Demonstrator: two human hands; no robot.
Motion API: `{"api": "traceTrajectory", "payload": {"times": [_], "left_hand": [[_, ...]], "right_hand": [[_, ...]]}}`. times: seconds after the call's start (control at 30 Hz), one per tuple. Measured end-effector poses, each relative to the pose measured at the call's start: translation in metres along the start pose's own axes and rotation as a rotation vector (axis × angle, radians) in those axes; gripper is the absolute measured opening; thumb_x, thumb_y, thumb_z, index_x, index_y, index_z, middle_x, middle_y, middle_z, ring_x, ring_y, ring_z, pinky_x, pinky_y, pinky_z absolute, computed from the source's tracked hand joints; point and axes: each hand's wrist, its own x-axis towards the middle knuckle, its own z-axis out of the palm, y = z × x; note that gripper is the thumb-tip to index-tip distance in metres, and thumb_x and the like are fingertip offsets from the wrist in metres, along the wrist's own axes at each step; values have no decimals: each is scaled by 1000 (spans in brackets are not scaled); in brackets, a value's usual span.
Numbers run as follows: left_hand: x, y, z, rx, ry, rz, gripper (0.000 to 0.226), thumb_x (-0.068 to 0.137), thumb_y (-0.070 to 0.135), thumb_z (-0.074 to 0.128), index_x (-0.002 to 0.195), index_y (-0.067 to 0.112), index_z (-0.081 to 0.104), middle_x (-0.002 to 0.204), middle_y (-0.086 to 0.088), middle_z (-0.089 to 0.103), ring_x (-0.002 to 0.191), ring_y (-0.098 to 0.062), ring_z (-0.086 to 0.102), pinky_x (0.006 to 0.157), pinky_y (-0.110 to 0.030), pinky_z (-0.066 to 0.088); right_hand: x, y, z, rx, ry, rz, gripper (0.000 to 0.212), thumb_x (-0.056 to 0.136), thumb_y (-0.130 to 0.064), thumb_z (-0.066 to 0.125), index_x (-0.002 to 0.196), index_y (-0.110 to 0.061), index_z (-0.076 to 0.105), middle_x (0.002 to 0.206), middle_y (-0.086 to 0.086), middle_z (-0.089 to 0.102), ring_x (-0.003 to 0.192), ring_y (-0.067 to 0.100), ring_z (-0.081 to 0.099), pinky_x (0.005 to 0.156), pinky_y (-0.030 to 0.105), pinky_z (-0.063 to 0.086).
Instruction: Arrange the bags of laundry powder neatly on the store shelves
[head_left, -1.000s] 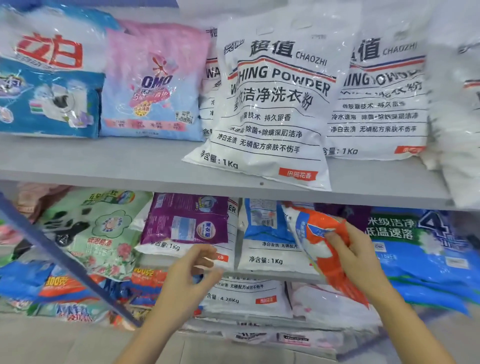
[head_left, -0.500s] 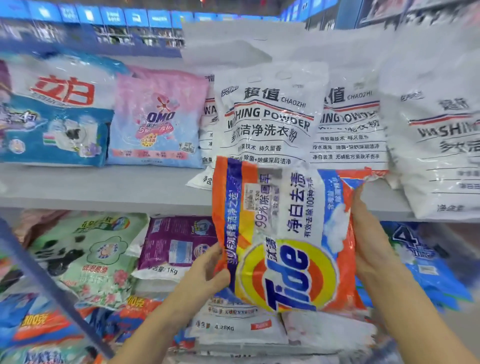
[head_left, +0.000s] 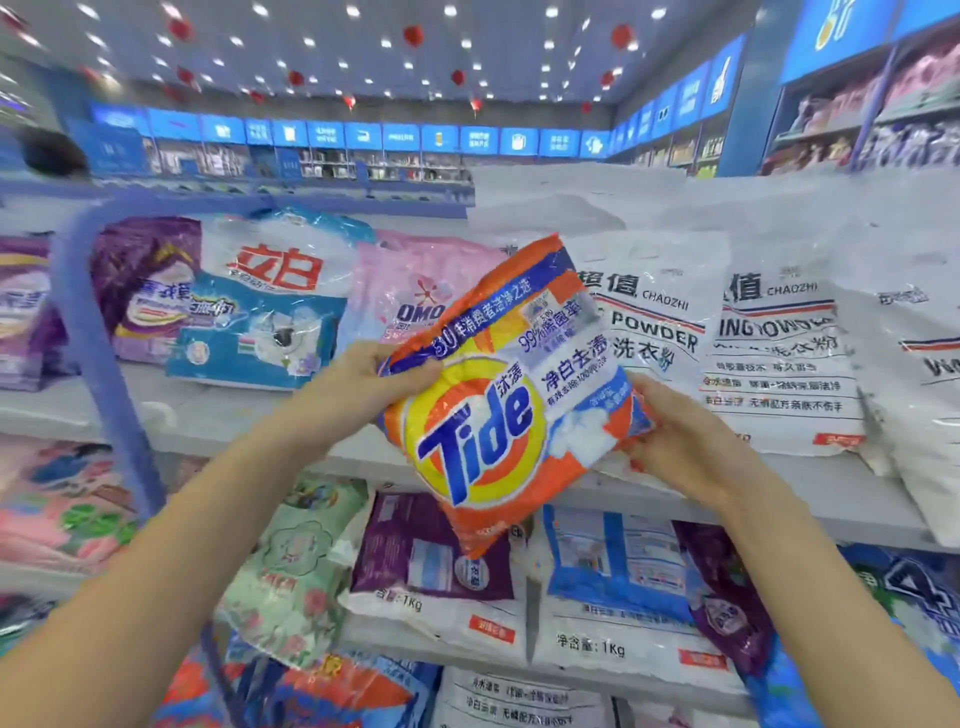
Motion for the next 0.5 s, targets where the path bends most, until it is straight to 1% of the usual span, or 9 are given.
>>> {"api": "traceTrajectory", "payload": {"times": [0.07,0.13,0.2,0.27,0.3,0.33,0.4,0.47,0.5], "left_hand": [[14,14,-22,122,-9,23,20,79,36,68,82,17,68,66,1,72,57,-11,65,52,-21,50],[28,26,-38,237,-21,28,20,83,33,63,81,14,66,59,3,70,50,-7,63,44,-16,46],[41,37,-52,379,-37,24,22,85,35,61,84,14,66,59,4,69,47,-3,61,40,-13,43],[53,43,-66,488,-64,16,25,86,39,59,89,14,65,63,4,68,45,-2,60,38,-11,40],[60,43,-73,520,-66,20,28,85,40,59,91,13,66,66,3,69,48,-3,62,40,-12,41],[66,42,-80,542,-58,20,32,84,42,60,93,12,67,70,1,71,53,-6,64,44,-15,44],[77,31,-90,571,-24,19,35,83,41,63,95,9,68,77,-5,72,59,-13,66,47,-19,47],[84,11,-94,602,26,-6,37,81,39,66,99,7,65,80,-7,69,64,-18,66,50,-20,44],[88,-1,-95,587,72,-18,38,80,38,69,102,8,62,80,-6,65,68,-22,65,52,-21,43]], "right_hand": [[17,2,1,-224,11,2,79,44,-41,91,109,-5,63,101,14,71,84,21,69,70,30,56],[33,4,13,-416,47,36,80,52,-41,88,117,-7,58,113,17,66,94,22,67,84,36,54],[48,7,32,-579,74,24,53,75,-30,75,120,-11,55,115,13,64,97,20,66,87,34,54],[62,13,50,-658,86,-38,17,88,-17,62,104,-14,61,102,6,68,88,12,68,74,24,56],[69,16,59,-663,102,-59,7,90,-13,59,95,-17,62,95,2,69,80,8,68,68,22,55],[74,20,68,-669,131,-73,12,91,-9,57,88,-20,62,90,-1,70,74,6,68,65,22,56],[87,32,78,-714,181,-68,17,92,-8,54,85,-22,61,92,2,70,75,9,68,71,30,58],[95,46,84,-792,180,-38,9,93,-10,53,93,-11,61,97,11,70,82,21,68,79,41,56],[99,53,86,-821,176,-17,12,93,-12,53,98,-4,60,100,16,69,86,28,68,82,46,54]]}}
